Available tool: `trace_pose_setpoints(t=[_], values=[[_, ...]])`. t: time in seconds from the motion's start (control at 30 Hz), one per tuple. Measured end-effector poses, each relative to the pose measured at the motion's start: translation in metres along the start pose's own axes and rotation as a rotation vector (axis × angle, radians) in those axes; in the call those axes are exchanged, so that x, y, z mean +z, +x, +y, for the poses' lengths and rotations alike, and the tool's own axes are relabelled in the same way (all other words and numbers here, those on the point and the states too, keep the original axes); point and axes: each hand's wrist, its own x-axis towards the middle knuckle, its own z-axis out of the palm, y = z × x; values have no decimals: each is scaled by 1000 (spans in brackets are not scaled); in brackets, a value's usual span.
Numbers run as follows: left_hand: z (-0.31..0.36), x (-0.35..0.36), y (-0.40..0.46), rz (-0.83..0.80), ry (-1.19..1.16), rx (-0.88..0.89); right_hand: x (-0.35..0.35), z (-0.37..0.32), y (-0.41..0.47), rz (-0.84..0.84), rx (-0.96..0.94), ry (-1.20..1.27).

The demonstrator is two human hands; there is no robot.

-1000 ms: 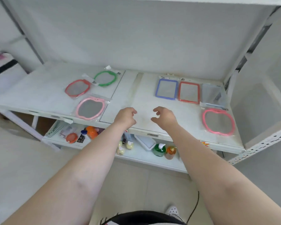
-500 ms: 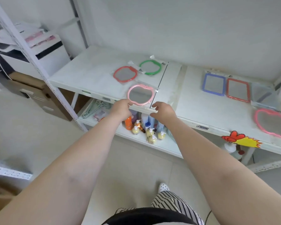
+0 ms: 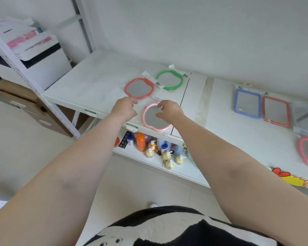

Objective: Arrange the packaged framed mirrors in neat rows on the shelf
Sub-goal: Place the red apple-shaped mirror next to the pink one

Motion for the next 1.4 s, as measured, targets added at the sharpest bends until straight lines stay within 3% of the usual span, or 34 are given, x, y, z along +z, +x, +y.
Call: trace_pose_setpoints(t=[0.43,0.6,0.83,1.03,1.2,1.4], values=[[-36,-29,109,-66,46,19,16,-35,96,3,91,21],[-62,-50,173,-157,145,131,35,-61,139,71,221,85],[-95,-83,251,-312,220,209,65,-100,170,164,550,154],[-96,-74,273,-457,318,297,89,-115,176,227,789,296],[-95,-59,276,-530,292,339,97,-118,183,232,837,298],[-93,-53,284,-541,138,214,96,-122,190,234,853,339]])
